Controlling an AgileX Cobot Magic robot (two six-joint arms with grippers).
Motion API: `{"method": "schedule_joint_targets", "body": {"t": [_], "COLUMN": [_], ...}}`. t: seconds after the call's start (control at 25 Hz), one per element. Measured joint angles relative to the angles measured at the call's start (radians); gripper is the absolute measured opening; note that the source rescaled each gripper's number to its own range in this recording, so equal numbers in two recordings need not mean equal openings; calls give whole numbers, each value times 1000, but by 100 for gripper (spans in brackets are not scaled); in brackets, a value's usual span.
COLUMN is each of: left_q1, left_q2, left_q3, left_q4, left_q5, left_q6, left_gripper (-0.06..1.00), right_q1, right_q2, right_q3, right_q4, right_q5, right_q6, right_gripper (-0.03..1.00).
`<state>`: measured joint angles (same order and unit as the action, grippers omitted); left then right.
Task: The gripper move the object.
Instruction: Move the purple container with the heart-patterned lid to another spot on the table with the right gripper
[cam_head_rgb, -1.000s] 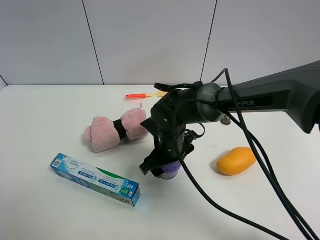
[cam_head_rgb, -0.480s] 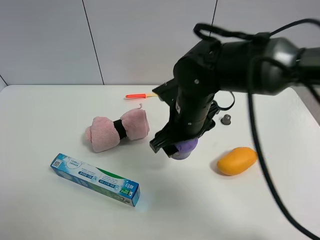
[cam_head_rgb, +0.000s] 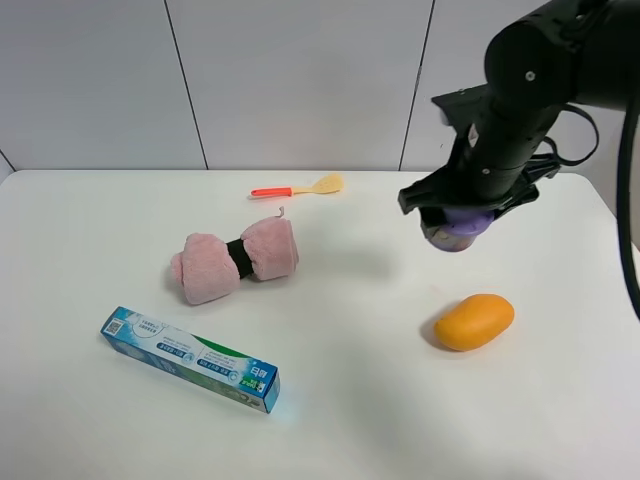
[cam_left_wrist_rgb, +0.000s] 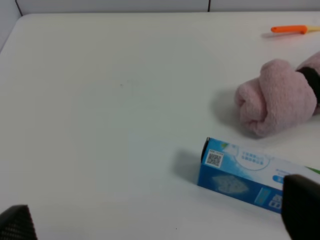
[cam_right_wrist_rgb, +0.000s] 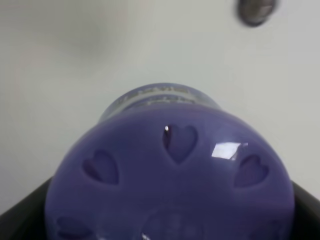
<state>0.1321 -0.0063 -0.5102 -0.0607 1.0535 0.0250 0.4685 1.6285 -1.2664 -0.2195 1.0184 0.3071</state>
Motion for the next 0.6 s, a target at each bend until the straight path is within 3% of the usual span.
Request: {"method": "schedule_joint_targets", "body": {"t": [0.12,0.32,0.6], "left_q1": [0,0,0], "left_q2": [0,0,0], "left_q3": [0,0,0], "left_q4": [0,0,0], "left_q5": [0,0,0], "left_q6": [0,0,0], "left_gripper": [100,100,100], "right_q1": [-106,-200,-292], "right_q2": [6,59,259], "right_q3": [0,-8,-188], "right_q4": [-11,-46,-61], "right_q5": [-51,-92,-116], "right_q6": [-1,-19,-25], "right_gripper": [1,1,1]}}
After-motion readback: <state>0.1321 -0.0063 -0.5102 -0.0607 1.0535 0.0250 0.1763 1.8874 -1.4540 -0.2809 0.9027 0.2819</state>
